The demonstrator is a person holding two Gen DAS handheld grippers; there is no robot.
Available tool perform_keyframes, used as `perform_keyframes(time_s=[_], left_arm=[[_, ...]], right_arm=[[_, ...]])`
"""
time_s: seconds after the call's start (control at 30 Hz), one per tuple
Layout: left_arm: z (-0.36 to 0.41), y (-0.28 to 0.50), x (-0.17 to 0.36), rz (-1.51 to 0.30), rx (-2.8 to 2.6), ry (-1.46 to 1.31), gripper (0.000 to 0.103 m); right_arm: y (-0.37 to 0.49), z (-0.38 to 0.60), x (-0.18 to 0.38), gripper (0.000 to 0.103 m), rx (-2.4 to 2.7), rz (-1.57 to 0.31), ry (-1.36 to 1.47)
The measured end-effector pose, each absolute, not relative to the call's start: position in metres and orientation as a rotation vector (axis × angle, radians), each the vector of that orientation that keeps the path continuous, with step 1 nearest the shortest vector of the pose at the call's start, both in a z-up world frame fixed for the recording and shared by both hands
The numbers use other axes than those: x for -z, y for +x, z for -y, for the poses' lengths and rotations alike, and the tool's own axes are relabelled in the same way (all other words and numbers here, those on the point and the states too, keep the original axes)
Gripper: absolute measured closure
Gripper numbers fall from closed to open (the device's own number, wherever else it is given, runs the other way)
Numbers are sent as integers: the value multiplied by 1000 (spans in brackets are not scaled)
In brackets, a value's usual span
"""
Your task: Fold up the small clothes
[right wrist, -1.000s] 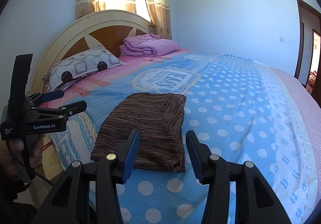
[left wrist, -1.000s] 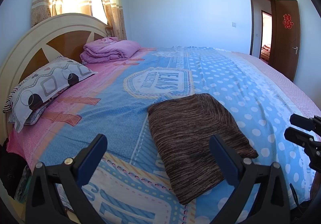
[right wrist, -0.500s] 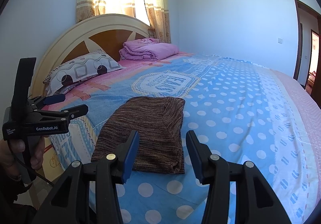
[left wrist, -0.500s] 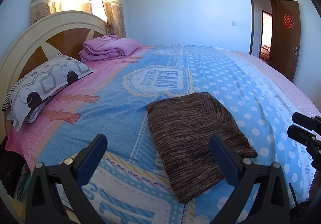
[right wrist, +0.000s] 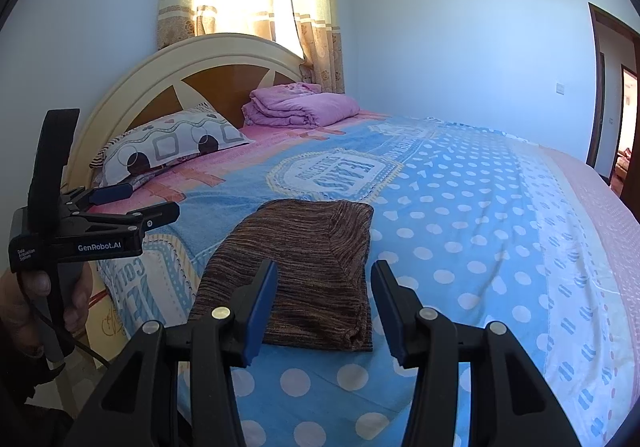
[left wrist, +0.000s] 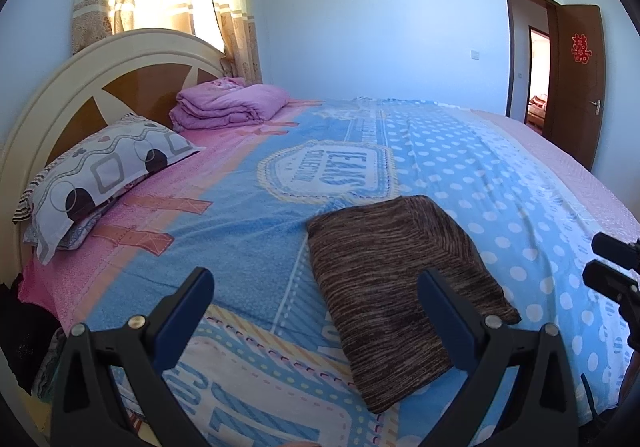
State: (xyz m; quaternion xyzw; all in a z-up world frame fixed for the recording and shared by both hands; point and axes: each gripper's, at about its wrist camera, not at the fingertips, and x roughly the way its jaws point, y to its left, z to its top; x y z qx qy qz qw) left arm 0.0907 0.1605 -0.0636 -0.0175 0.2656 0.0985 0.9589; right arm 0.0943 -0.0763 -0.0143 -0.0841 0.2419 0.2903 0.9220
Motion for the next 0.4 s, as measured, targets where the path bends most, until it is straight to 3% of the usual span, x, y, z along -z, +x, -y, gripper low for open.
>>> perform_keyframes(time_s=[0.4], left_arm=[[-158,92,67,-531,-207,-8,0]], right_arm=[[88,66,20,53,-621,-507,-211]])
